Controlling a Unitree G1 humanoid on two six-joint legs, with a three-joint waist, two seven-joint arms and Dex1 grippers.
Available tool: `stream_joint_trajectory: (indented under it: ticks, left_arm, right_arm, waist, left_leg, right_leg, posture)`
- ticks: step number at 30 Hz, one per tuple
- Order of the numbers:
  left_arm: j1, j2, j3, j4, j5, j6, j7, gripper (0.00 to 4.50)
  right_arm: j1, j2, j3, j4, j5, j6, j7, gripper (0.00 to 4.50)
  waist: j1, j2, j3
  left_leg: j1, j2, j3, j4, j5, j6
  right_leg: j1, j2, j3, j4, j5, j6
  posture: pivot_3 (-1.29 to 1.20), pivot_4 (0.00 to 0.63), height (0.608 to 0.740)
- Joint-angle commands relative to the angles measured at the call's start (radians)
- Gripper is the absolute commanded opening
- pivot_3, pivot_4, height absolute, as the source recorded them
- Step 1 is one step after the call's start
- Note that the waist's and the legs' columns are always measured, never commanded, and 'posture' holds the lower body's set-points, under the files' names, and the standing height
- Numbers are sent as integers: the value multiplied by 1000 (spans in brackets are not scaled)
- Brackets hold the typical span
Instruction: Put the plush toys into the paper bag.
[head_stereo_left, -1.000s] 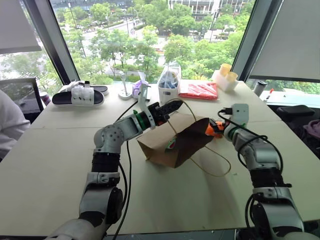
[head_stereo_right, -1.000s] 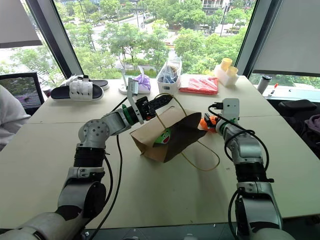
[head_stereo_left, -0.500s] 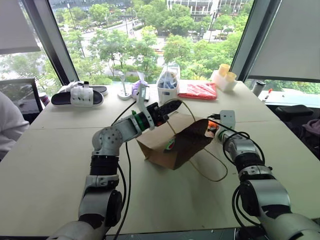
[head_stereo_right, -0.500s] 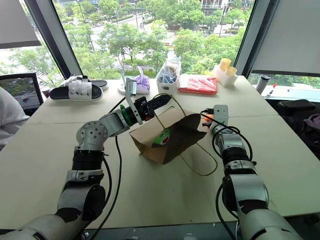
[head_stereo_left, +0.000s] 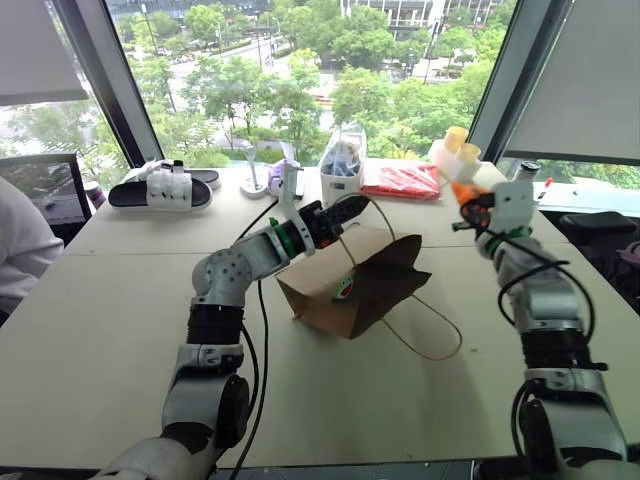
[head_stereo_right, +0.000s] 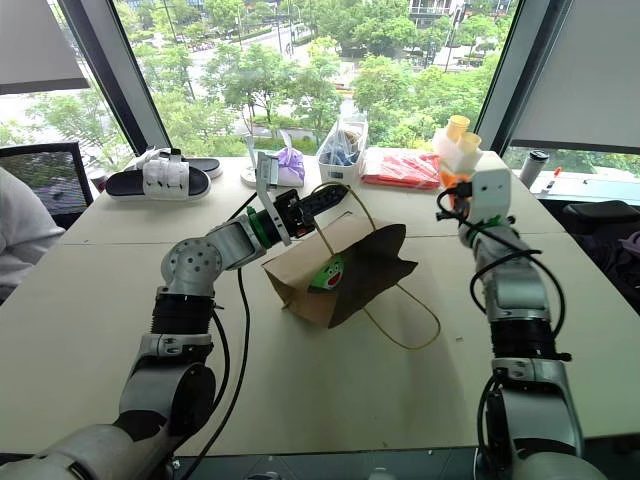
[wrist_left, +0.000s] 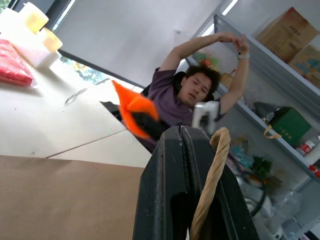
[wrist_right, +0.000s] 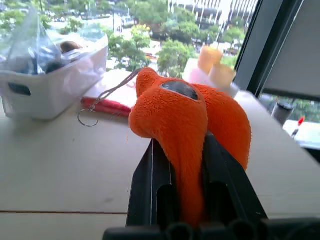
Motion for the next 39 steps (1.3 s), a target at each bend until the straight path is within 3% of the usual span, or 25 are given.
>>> stream_joint_trajectory:
  ticks: [1,7,14,24,30,39]
  left_arm:
    - [-33,-7,-3,5,-7,-20,-26,0]
    - [-56,-9,-1,57,4,-44,-50,0]
    - [-102,-3,20,121,-7,-47,-79,0]
    - [-112,-2,29,126,-20,-20,-102,0]
    - [-111,5,41,125,-24,-13,-86,0]
    - [-109,12,20,141,-1,-21,-111,0]
  right_arm:
    - [38,-66,-75,-246,119,135,98,9]
    - [149,-135,-205,-543,343,321,213,9]
    - [381,-174,-328,-780,747,585,301,9]
    - [515,-177,-329,-778,818,558,289,9]
    - [569,-220,-365,-793,944,571,304,9]
    - [493,-242,-470,-707,1158,483,158,9]
  waist:
    - [-2,0,0]
    - [0,0,0]
    - [7,-1,0]
    - [4,-1,0]
    - [7,-1,0]
    - [11,-1,0]
  left_leg:
    - [1,0,0,0,0,1]
    - [1,1,1,1,-4,7]
    - [1,1,-1,1,-5,8]
    - [1,1,0,1,-5,9]
    - [1,1,0,2,-5,9]
    - [1,1,0,2,-5,9]
  right_leg:
    - [1,0,0,0,0,0]
    - [2,1,0,-1,0,0]
    - [4,0,-1,-5,0,0]
    - [5,0,-2,-7,0,0]
    - [6,0,-2,-7,0,0]
    - [6,0,-2,-7,0,0]
  posture:
    - [0,150,740]
    - [0,150,740]
    - [0,150,740]
    - [0,150,740]
    - [0,150,740]
    - [0,150,740]
